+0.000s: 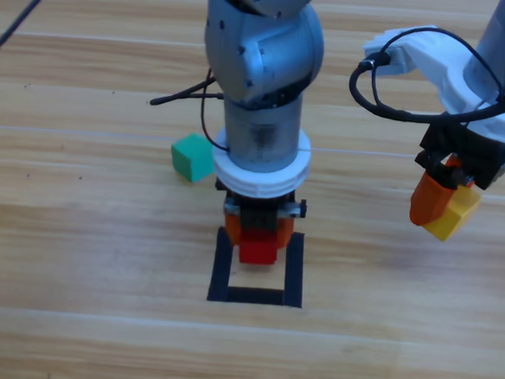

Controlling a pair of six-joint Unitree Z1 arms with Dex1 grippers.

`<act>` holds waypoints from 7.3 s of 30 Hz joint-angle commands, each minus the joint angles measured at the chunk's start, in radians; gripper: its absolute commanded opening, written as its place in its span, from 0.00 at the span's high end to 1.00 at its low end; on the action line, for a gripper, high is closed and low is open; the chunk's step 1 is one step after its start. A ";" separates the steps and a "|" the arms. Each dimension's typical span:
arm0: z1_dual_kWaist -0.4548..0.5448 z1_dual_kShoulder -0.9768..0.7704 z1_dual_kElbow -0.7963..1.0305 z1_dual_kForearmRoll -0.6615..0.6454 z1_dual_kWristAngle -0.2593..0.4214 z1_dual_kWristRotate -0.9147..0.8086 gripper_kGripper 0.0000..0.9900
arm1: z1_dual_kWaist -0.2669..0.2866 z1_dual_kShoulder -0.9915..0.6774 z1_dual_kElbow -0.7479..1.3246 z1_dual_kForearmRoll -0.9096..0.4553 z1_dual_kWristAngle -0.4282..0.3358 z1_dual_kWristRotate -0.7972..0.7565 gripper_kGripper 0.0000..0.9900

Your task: Stack the blocks in the rectangular block: red at the bottom, yellow in the middle, green on top

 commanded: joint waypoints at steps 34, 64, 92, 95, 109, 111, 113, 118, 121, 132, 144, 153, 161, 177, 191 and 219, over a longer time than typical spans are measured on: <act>-0.050 0.086 -0.012 0.035 0.022 -0.011 0.94 | -0.014 0.074 0.006 0.000 0.001 0.001 1.00; -0.024 0.081 0.059 -0.037 0.019 -0.007 0.94 | -0.014 0.086 -0.003 0.000 -0.004 0.003 1.00; -0.004 0.065 0.085 -0.062 0.021 -0.007 0.93 | -0.014 0.081 -0.026 -0.002 -0.005 0.003 1.00; -0.001 0.063 0.086 -0.062 0.022 -0.007 0.93 | -0.014 0.081 -0.028 0.000 -0.005 0.003 1.00; 0.003 0.026 0.091 -0.062 0.025 -0.030 0.00 | -0.014 0.083 -0.034 -0.002 -0.004 0.003 1.00; 0.003 0.012 0.097 -0.062 0.025 -0.031 0.00 | -0.014 0.083 -0.032 0.000 -0.004 0.001 1.00; 0.000 -0.003 0.103 -0.060 0.025 -0.036 0.00 | -0.014 0.081 -0.029 -0.002 -0.004 0.001 1.00; -0.018 -0.052 0.108 -0.059 0.036 -0.054 0.00 | -0.014 0.064 -0.032 -0.002 -0.004 0.005 1.00; -0.024 -0.066 0.103 -0.057 0.039 -0.056 0.00 | -0.014 0.040 -0.029 -0.003 -0.007 0.028 1.00; -0.036 -0.224 -0.003 -0.009 0.096 0.009 0.00 | 0.029 0.093 -0.037 -0.026 -0.068 0.371 1.00; 0.404 -0.466 0.112 0.020 -0.024 0.555 0.01 | 0.150 0.172 -0.088 -0.022 -0.053 0.762 1.00; 0.525 -0.388 0.039 0.049 -0.110 0.897 0.02 | 0.249 0.331 -0.339 0.106 -0.084 0.928 1.00; 0.525 -0.185 -0.193 0.164 -0.119 0.946 0.01 | 0.310 0.552 -0.763 0.340 -0.111 0.992 1.00; 0.525 -0.136 -0.260 0.211 -0.120 0.978 0.00 | 0.325 0.604 -0.856 0.340 -0.121 1.014 1.00; 0.525 -0.130 -0.246 0.211 -0.120 0.975 0.01 | 0.325 0.635 -0.868 0.339 -0.127 1.031 1.00; 0.514 -0.098 -0.286 0.207 -0.117 0.970 0.01 | 0.268 0.227 -0.813 0.336 -0.199 0.876 0.00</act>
